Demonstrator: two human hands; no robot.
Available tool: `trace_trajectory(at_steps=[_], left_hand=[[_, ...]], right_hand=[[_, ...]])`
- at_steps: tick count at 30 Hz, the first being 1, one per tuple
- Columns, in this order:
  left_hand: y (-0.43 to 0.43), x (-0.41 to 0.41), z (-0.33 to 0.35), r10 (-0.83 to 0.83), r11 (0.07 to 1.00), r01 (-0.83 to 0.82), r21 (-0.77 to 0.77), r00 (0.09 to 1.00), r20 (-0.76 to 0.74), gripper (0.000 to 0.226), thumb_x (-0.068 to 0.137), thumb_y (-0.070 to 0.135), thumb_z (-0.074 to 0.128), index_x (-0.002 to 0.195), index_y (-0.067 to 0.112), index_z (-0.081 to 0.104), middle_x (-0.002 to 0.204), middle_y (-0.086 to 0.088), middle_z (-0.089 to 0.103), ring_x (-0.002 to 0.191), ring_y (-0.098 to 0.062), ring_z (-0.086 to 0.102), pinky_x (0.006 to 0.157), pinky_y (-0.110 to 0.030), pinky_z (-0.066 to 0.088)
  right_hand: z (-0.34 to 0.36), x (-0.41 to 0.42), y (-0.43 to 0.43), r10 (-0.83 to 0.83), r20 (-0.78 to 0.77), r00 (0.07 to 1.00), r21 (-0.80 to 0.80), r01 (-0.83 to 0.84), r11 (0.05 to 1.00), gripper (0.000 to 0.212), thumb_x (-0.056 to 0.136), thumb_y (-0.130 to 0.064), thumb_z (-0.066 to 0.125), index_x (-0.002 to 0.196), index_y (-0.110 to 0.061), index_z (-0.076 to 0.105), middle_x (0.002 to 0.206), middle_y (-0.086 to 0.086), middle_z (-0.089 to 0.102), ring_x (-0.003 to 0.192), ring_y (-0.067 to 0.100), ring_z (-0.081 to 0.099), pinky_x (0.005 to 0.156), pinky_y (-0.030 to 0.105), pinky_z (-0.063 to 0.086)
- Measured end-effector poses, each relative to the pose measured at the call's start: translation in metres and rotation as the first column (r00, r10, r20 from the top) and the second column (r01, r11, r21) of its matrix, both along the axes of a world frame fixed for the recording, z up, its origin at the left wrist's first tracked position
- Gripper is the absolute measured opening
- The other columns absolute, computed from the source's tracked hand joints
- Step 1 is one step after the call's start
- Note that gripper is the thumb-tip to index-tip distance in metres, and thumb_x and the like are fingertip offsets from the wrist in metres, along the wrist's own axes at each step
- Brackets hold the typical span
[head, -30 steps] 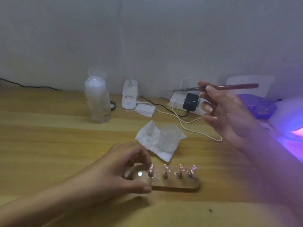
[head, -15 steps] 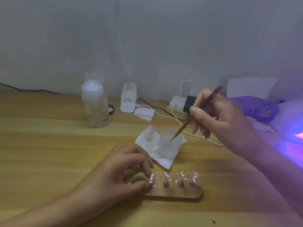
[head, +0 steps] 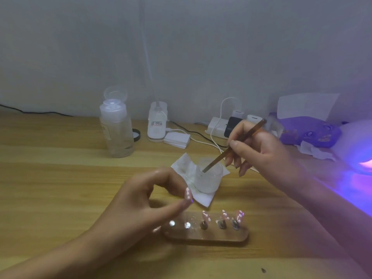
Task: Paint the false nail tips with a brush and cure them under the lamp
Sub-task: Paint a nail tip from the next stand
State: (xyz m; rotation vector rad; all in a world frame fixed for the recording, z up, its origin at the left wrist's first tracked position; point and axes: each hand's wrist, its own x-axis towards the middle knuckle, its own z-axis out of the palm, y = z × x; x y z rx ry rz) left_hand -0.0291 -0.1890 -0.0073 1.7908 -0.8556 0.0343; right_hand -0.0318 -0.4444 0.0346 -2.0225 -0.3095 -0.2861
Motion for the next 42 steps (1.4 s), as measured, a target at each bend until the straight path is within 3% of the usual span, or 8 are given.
trace_trajectory(at_steps=[6, 10, 14, 19, 22, 27, 30, 42], left_hand=[[-0.015, 0.018, 0.017, -0.134, 0.934, 0.043, -0.355, 0.962, -0.236, 0.011, 0.073, 0.03, 0.079, 0.08, 0.026, 0.071, 0.093, -0.003, 0.076, 0.09, -0.021, 0.075, 0.075, -0.018, 0.054], [-0.029, 0.036, 0.027, -0.17, 0.909, 0.041, -0.415, 0.945, -0.279, 0.01, 0.073, 0.029, 0.08, 0.079, 0.03, 0.071, 0.093, 0.001, 0.075, 0.095, -0.019, 0.073, 0.075, -0.017, 0.051], [-0.037, 0.051, 0.028, -0.189, 0.899, 0.008, -0.437, 0.908, -0.373, 0.019, 0.069, 0.029, 0.088, 0.083, 0.031, 0.075, 0.091, 0.008, 0.074, 0.095, -0.009, 0.071, 0.076, -0.021, 0.047], [-0.035, 0.058, 0.018, -0.167, 0.896, -0.032, -0.444, 0.9, -0.403, 0.02, 0.067, 0.036, 0.084, 0.085, 0.031, 0.079, 0.095, 0.009, 0.075, 0.095, -0.005, 0.07, 0.078, -0.02, 0.045], [-0.034, 0.061, 0.005, -0.044, 0.935, -0.087, -0.343, 0.933, -0.358, 0.016, 0.067, 0.038, 0.084, 0.078, 0.031, 0.076, 0.096, 0.004, 0.076, 0.094, -0.009, 0.071, 0.083, -0.025, 0.047], [-0.033, 0.064, -0.006, 0.076, 0.973, -0.104, -0.204, 0.987, -0.142, 0.01, 0.074, 0.034, 0.077, 0.074, 0.027, 0.071, 0.091, 0.006, 0.074, 0.085, -0.004, 0.067, 0.067, -0.009, 0.044], [-0.03, 0.065, -0.011, 0.151, 0.974, -0.16, -0.162, 0.986, -0.063, 0.008, 0.075, 0.034, 0.078, 0.073, 0.029, 0.072, 0.082, 0.01, 0.071, 0.079, -0.002, 0.063, 0.067, -0.012, 0.041], [-0.029, 0.064, -0.012, 0.127, 0.985, -0.118, -0.124, 0.99, 0.068, 0.01, 0.073, 0.033, 0.083, 0.077, 0.032, 0.074, 0.083, 0.012, 0.075, 0.075, -0.01, 0.062, 0.07, -0.011, 0.047]], right_hand=[[0.002, 0.0, -0.012, -0.065, 0.008, 0.998, 0.055, 0.065, 0.996, 0.012, 0.099, -0.006, 0.054, 0.087, -0.009, 0.052, 0.068, 0.011, 0.07, 0.055, 0.014, 0.06, 0.046, 0.025, 0.051], [-0.003, -0.003, 0.002, -0.042, 0.019, 0.999, -0.059, 0.043, 0.997, 0.009, 0.088, -0.024, 0.054, 0.085, -0.015, 0.054, 0.069, 0.007, 0.07, 0.061, 0.016, 0.062, 0.05, 0.028, 0.053], [-0.005, -0.005, 0.007, -0.015, 0.007, 1.0, -0.088, 0.015, 0.996, 0.011, 0.095, -0.013, 0.057, 0.085, -0.015, 0.054, 0.068, 0.005, 0.07, 0.062, 0.014, 0.062, 0.052, 0.032, 0.054], [0.001, -0.004, -0.006, -0.084, -0.02, 0.996, 0.142, 0.086, 0.986, 0.016, 0.1, -0.005, 0.05, 0.085, -0.01, 0.051, 0.065, 0.012, 0.068, 0.054, 0.016, 0.06, 0.046, 0.027, 0.052], [-0.002, -0.001, -0.017, -0.132, -0.039, 0.99, 0.278, 0.138, 0.951, 0.025, 0.101, -0.006, 0.046, 0.079, -0.016, 0.051, 0.059, 0.008, 0.064, 0.049, 0.016, 0.057, 0.042, 0.024, 0.048], [-0.022, 0.0, -0.02, -0.102, -0.11, 0.989, 0.463, 0.142, 0.875, 0.033, 0.099, -0.015, 0.047, 0.069, -0.026, 0.054, 0.062, 0.011, 0.064, 0.055, 0.019, 0.061, 0.042, 0.025, 0.047], [-0.033, 0.0, -0.018, -0.148, -0.111, 0.983, 0.534, 0.184, 0.825, 0.037, 0.101, -0.014, 0.044, 0.067, -0.027, 0.053, 0.063, 0.011, 0.063, 0.055, 0.018, 0.061, 0.043, 0.024, 0.047], [-0.047, -0.002, -0.014, -0.129, -0.15, 0.98, 0.665, 0.196, 0.721, 0.016, 0.088, -0.023, 0.053, 0.076, -0.017, 0.045, 0.061, 0.007, 0.063, 0.051, 0.013, 0.055, 0.042, 0.021, 0.042]])
